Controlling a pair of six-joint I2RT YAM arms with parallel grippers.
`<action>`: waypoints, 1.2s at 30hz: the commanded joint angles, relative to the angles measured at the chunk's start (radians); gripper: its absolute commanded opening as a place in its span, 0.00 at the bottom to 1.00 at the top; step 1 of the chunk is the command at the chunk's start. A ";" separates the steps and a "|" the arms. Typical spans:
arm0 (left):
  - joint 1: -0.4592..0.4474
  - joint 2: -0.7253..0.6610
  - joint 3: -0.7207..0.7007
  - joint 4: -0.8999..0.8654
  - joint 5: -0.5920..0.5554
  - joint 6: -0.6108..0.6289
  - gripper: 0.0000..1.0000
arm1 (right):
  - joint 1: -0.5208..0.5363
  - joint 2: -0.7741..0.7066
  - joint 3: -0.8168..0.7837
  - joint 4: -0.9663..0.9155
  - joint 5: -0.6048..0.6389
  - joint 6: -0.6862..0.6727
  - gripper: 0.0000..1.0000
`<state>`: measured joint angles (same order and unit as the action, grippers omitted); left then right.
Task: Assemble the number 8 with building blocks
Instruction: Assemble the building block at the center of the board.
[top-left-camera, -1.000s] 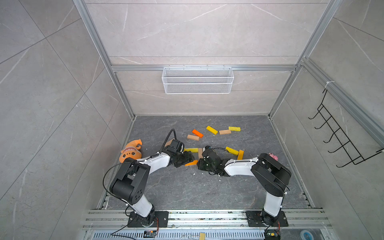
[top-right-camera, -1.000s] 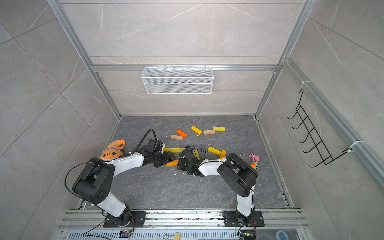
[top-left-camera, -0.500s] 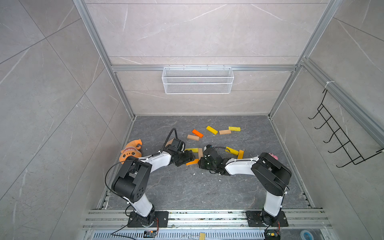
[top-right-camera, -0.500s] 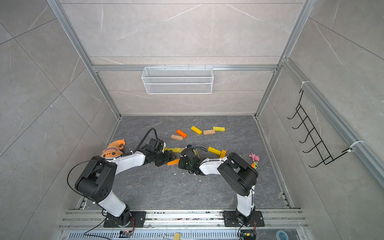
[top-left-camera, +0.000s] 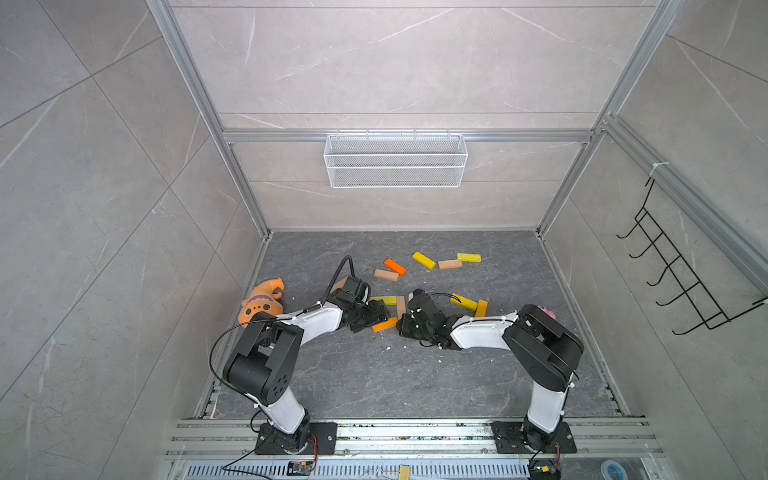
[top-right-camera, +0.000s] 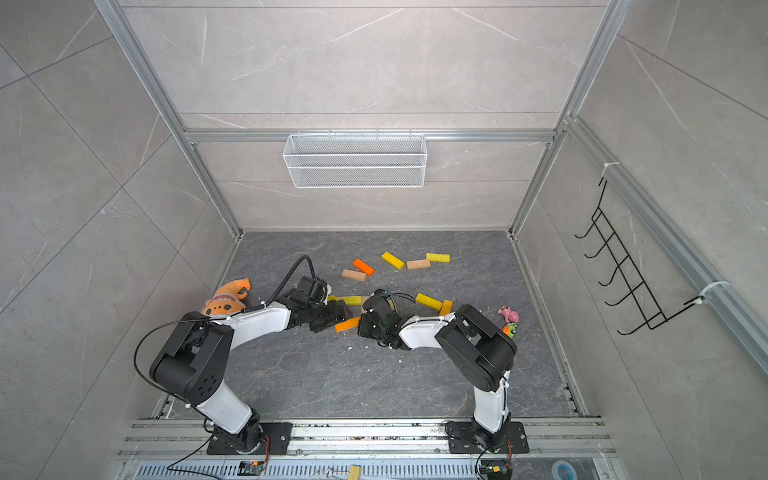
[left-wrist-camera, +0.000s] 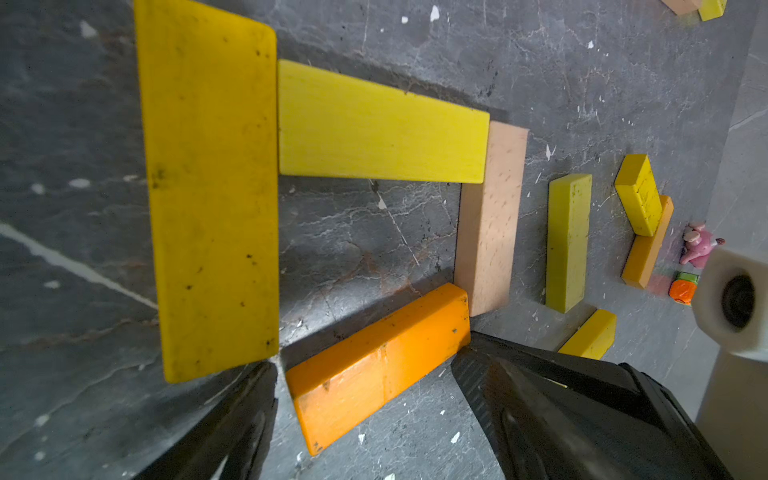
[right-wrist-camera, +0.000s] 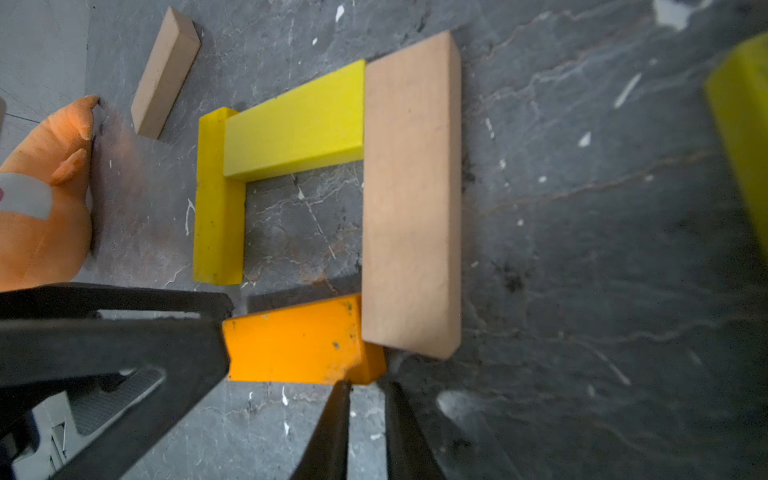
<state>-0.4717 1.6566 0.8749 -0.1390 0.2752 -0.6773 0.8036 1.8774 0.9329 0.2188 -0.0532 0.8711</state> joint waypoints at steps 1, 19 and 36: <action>-0.002 -0.059 0.018 -0.034 -0.013 0.004 0.82 | -0.001 -0.026 -0.032 0.003 0.005 -0.007 0.22; 0.001 -0.221 -0.019 -0.103 -0.051 0.009 0.82 | 0.092 -0.054 -0.077 0.037 0.040 -0.013 0.21; 0.040 -0.273 -0.035 -0.132 -0.070 0.018 0.82 | 0.117 0.082 0.069 0.025 0.001 0.002 0.17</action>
<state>-0.4423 1.4178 0.8440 -0.2592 0.2115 -0.6773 0.9112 1.9282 0.9703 0.2592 -0.0425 0.8719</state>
